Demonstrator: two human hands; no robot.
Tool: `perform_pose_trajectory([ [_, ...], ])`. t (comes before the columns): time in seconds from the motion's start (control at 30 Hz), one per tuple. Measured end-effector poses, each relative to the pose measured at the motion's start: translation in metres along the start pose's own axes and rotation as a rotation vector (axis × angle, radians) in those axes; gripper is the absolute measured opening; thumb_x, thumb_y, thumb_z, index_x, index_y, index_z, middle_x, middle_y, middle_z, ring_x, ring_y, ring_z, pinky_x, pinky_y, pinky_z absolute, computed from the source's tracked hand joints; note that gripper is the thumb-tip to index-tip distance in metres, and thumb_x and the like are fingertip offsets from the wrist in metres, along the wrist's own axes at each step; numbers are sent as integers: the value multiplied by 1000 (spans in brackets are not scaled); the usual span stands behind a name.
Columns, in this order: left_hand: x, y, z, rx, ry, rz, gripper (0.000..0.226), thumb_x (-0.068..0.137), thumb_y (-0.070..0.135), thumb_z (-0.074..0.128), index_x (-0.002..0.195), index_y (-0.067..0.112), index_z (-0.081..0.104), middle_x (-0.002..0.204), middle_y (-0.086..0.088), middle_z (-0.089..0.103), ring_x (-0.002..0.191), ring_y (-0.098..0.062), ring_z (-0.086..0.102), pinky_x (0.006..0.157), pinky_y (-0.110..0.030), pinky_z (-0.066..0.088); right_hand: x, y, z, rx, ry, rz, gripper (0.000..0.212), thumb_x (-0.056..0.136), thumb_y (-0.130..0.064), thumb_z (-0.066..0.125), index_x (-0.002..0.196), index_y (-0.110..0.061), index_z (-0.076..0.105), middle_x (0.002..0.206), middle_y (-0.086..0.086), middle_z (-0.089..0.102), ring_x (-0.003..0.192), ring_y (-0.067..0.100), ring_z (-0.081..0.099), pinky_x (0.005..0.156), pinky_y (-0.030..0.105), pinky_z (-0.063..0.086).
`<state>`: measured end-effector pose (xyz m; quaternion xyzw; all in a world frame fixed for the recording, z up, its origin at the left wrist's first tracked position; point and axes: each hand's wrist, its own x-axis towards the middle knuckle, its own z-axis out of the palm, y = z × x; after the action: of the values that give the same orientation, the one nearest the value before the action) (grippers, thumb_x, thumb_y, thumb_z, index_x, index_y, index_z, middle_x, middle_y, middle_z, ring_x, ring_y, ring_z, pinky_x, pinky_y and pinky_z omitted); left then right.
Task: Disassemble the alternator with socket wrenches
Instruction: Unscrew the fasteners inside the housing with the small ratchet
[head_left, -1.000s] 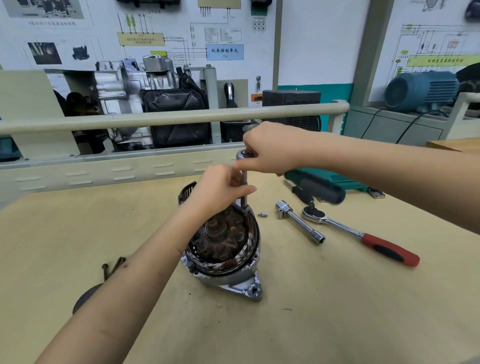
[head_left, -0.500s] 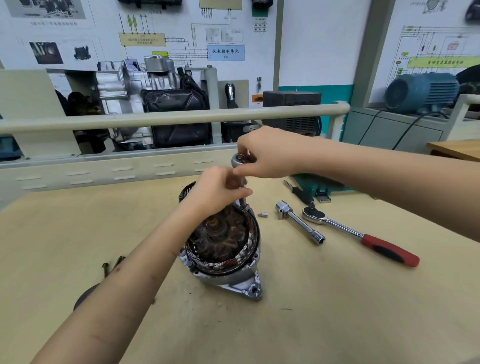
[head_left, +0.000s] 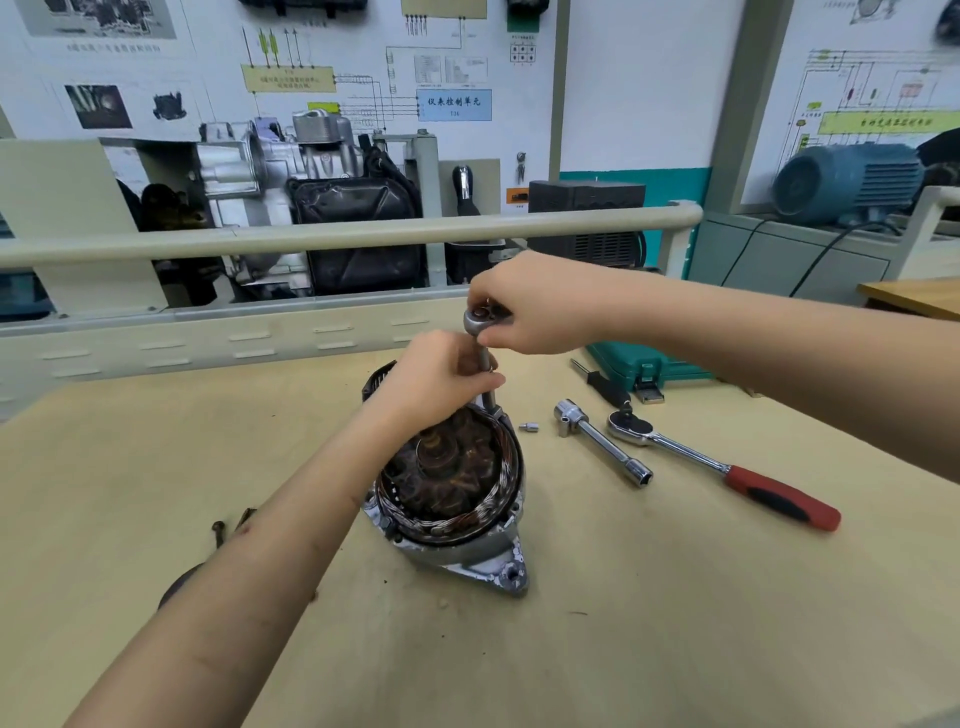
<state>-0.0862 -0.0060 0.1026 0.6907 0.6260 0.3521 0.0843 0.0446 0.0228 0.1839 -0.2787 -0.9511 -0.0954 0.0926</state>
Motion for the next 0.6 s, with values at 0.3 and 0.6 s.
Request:
perform_pose_trajectory([
  [0.3, 3, -10, 4, 121, -36, -60, 26, 76, 32, 73, 90, 12, 66, 87, -3, 68, 82, -17, 62, 76, -32, 50, -12, 17, 7, 247, 139, 185, 40, 90, -36, 50, 93, 2, 58, 64, 9, 67, 45, 4, 61, 42, 12, 38],
  [0.6, 16, -4, 10, 266, -258, -84, 23, 75, 41, 72, 83, 20, 67, 84, 6, 63, 79, -12, 57, 68, -24, 41, -29, 44, 7, 396, 215, 273, 44, 87, -42, 54, 98, 1, 57, 59, 0, 66, 44, 1, 60, 41, 6, 38],
])
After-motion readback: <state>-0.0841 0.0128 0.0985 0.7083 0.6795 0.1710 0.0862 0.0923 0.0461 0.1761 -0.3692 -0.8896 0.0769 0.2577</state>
